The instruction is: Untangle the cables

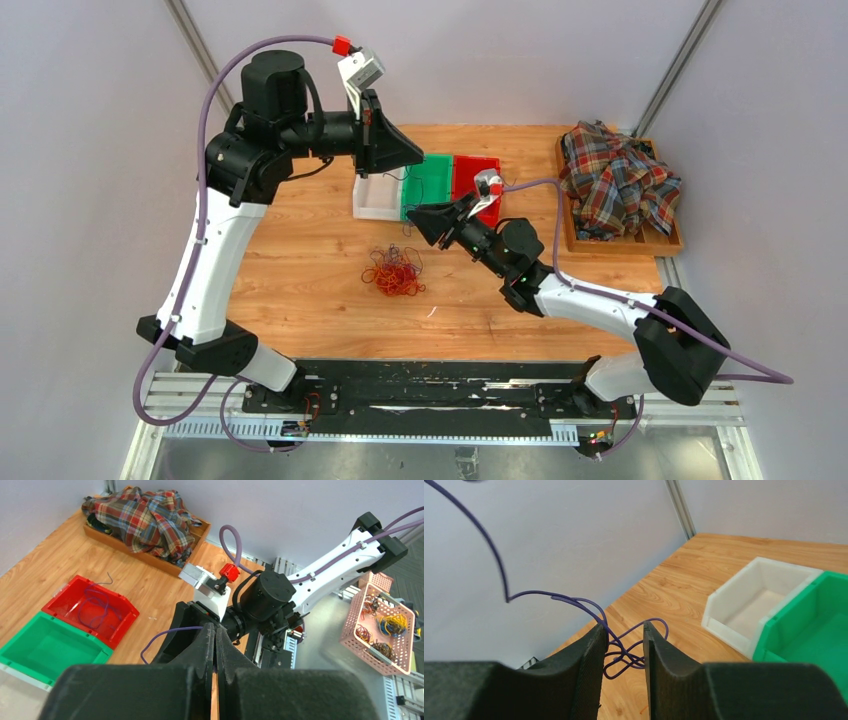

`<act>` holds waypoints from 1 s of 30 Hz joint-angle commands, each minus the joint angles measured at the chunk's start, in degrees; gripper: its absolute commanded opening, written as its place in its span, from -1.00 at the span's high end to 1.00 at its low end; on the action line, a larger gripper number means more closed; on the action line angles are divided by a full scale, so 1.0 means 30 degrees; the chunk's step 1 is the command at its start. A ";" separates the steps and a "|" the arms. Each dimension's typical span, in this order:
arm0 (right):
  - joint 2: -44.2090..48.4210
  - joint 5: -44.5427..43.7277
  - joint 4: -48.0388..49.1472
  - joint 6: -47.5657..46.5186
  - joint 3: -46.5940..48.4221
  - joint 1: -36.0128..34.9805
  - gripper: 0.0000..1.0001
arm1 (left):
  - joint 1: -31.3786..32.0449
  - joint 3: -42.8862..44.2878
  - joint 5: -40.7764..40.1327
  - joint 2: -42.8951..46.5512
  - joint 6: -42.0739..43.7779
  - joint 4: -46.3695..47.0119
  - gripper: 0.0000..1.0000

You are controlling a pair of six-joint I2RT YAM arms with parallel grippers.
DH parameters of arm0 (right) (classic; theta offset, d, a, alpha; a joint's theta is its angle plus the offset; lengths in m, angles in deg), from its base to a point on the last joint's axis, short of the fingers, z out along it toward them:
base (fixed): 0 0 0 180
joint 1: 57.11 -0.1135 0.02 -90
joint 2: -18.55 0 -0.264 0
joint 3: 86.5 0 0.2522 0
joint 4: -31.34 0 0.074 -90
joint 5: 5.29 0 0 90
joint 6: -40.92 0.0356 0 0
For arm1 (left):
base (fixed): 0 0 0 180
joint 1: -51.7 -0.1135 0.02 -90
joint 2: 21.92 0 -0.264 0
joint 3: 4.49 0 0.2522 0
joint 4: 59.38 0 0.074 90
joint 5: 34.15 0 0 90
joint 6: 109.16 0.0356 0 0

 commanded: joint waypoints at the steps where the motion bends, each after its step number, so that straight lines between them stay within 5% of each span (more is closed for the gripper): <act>1: 0.0575 -0.1080 -0.0617 -0.0345 -0.0927 0.0637 0.36 | 0.0147 0.0478 0.0448 0.0183 -0.0040 0.0268 0.99; 18: 0.3380 -0.2753 -0.1881 0.1054 -0.6334 0.2468 0.33 | 0.0149 0.2992 -0.0508 -0.2193 0.0494 0.0260 0.99; 21: 0.4746 -0.3535 -0.3128 0.0700 -0.7292 0.2606 -0.06 | 0.0435 0.4659 -0.0803 -0.3818 0.0726 0.0285 0.99; 25: 0.6617 -0.4384 -0.4160 0.0521 -0.8224 0.2652 -0.34 | 0.0877 0.6452 -0.1125 -0.5914 0.0690 0.0312 0.99; 30: 0.9855 -0.5870 -0.6601 0.0579 -0.9365 0.2644 -0.46 | 0.1026 0.6688 -0.2077 -0.7896 0.0688 0.1787 0.99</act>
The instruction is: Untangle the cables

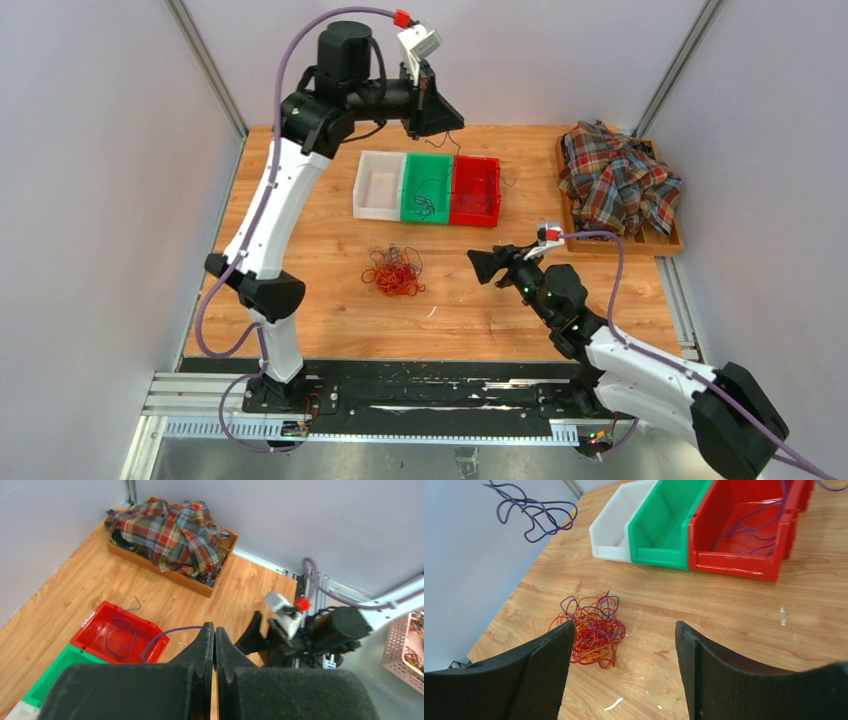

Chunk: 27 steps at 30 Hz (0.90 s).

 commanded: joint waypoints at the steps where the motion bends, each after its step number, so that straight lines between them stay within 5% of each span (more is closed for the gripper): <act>1: 0.3051 -0.2200 -0.2558 -0.0070 -0.1047 0.0237 -0.47 | 0.0159 0.0128 -0.1074 -0.1605 -0.0115 0.1823 0.99; 11: 0.8943 -0.4486 -0.7517 -0.0379 -0.1617 0.0219 -0.46 | 0.0159 -0.0706 -0.2043 -0.4838 -0.1679 0.6483 0.99; 27: 1.1276 -0.7709 -1.1020 -0.1704 -0.0725 0.0250 -0.45 | 0.0535 -0.0689 -0.4628 -0.9196 0.0104 0.7985 0.99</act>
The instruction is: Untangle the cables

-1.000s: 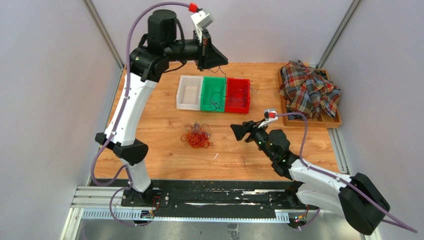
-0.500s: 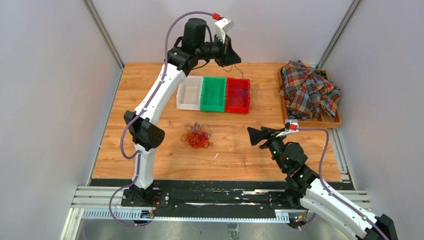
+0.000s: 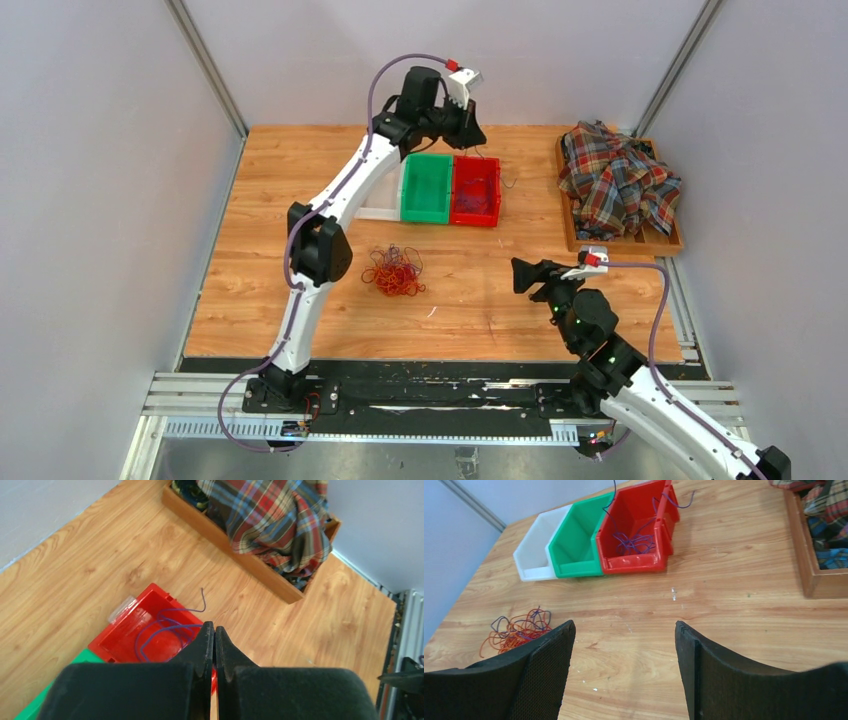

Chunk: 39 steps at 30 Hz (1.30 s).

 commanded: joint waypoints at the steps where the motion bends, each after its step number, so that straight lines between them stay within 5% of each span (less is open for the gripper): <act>1: 0.0164 -0.1509 -0.0887 -0.0619 0.0849 0.0197 -0.45 | 0.0456 -0.0091 -0.1152 -0.0174 0.1369 0.1194 0.99; 17: -0.1459 -0.1783 -0.1520 -0.1373 0.2457 0.0269 -0.46 | 0.1332 -0.1246 -0.1541 -0.2644 0.1712 0.2063 0.98; 28: -0.1223 -0.1497 -0.2380 -0.1468 0.3187 0.0337 -0.47 | 0.1360 -0.2544 -0.6260 -0.2835 0.4676 0.1883 0.99; 36: -0.1839 -0.1311 -0.2740 -0.1819 0.3946 0.0350 -0.47 | 0.1419 -0.2612 -0.6438 -0.3451 0.5140 0.1563 0.97; 39: -0.2351 -0.1202 -0.2761 -0.1864 0.4348 0.0343 -0.47 | 0.1419 -0.2630 -0.6000 -0.3347 0.4830 0.1336 0.73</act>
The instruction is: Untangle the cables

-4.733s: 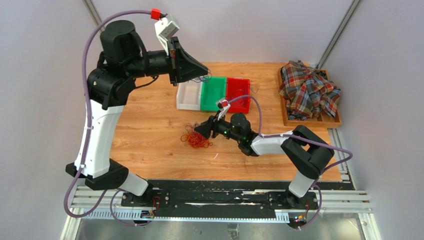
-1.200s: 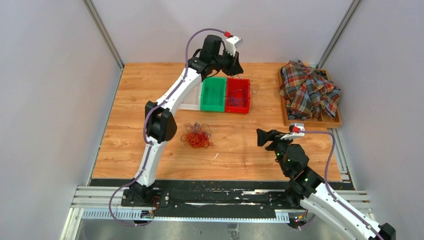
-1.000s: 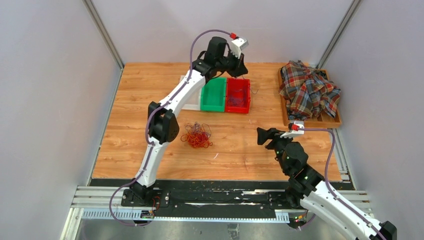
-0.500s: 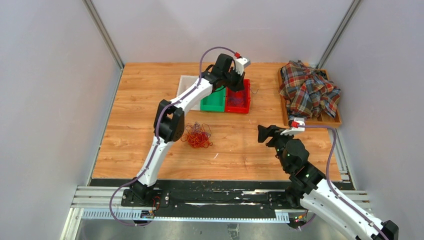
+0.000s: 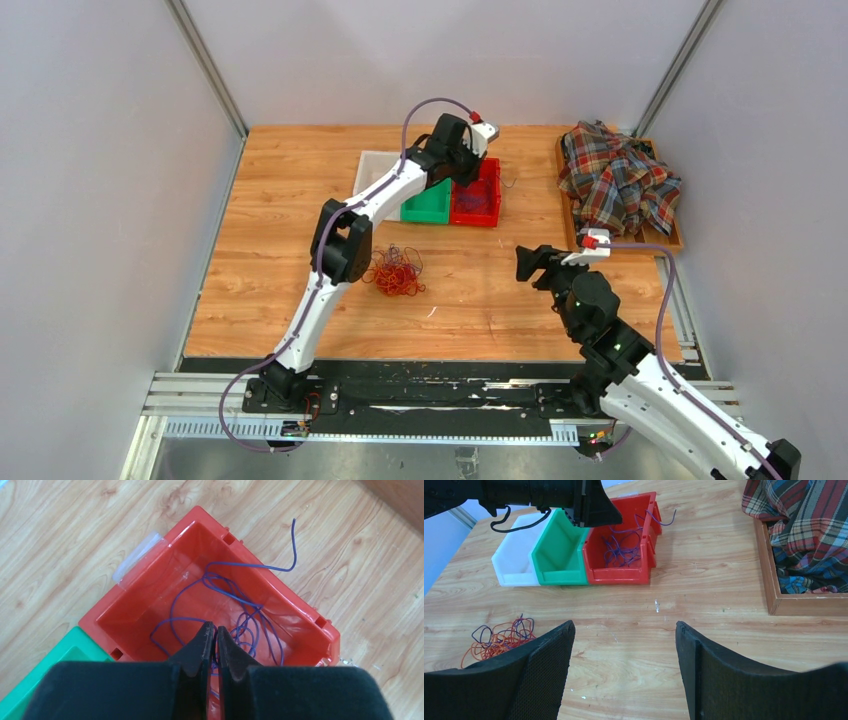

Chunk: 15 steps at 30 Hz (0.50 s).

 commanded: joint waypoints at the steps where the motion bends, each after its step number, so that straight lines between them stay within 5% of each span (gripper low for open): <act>1: -0.0572 0.0103 -0.0208 -0.0423 0.1189 0.0292 -0.47 | 0.0093 0.0151 0.0285 -0.0062 0.0124 -0.0305 0.49; 3: -0.0768 0.0198 -0.0202 -0.0539 0.1463 0.0324 -0.48 | 0.0079 0.0546 0.0582 0.0307 0.0238 -0.1152 -0.03; 6: -0.0974 0.0318 -0.0221 -0.0818 0.1934 0.0362 -0.48 | -0.0004 0.0793 0.0692 0.1322 0.0668 -0.2129 -0.30; 15: -0.2157 0.1118 -0.0722 -0.1934 0.3428 0.0475 -0.50 | -0.1036 0.0849 0.0908 0.4166 0.2043 -0.6034 -0.61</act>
